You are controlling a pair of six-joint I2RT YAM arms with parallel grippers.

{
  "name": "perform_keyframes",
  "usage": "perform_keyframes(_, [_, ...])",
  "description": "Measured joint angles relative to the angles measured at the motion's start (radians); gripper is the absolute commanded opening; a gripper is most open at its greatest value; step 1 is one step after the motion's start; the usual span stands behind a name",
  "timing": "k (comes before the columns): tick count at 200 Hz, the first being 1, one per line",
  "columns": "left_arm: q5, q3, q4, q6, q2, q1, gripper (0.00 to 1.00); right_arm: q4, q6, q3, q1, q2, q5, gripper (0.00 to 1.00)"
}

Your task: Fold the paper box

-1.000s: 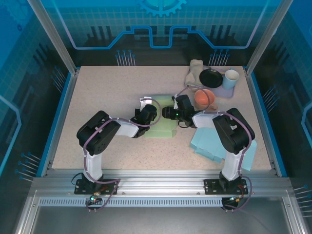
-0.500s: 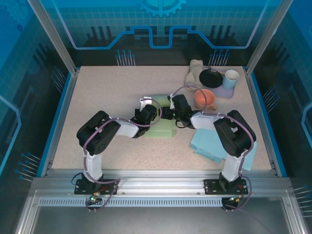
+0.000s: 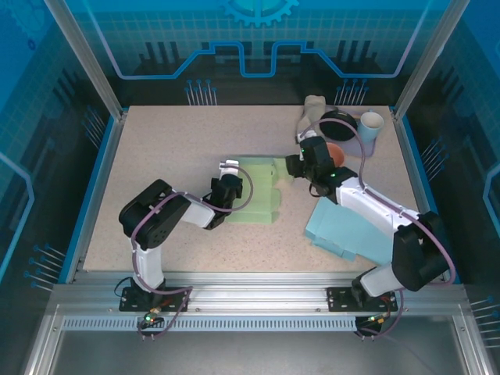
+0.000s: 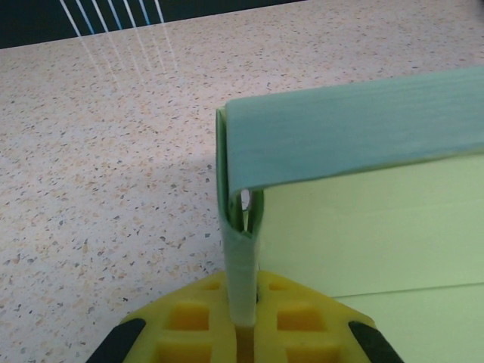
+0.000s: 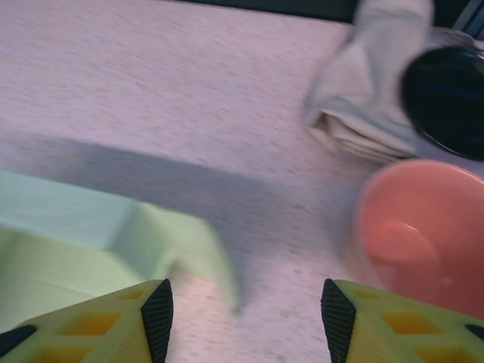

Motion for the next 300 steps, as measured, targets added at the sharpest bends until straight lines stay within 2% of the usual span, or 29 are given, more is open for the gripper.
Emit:
perform_keyframes(40, [0.035,-0.029,0.045,0.019,-0.006,0.001,0.08,-0.076,-0.008,0.005,-0.12,0.105,-0.006,0.57])
perform_keyframes(71, [0.044,-0.034,0.056,0.023,-0.006,0.001,0.08,-0.078,-0.012,0.005,-0.17,0.157,-0.093,0.57])
perform_keyframes(140, [0.047,-0.035,0.058,0.023,-0.006,0.001,0.08,-0.068,-0.049,0.021,-0.136,0.198,-0.2,0.57])
perform_keyframes(216, [0.048,-0.035,0.059,0.023,-0.006,0.001,0.08,-0.057,-0.166,0.05,-0.081,0.205,-0.342,0.56])
perform_keyframes(300, [0.047,-0.035,0.058,0.023,-0.006,0.002,0.08,-0.155,-0.273,0.148,-0.017,0.25,-0.348,0.56])
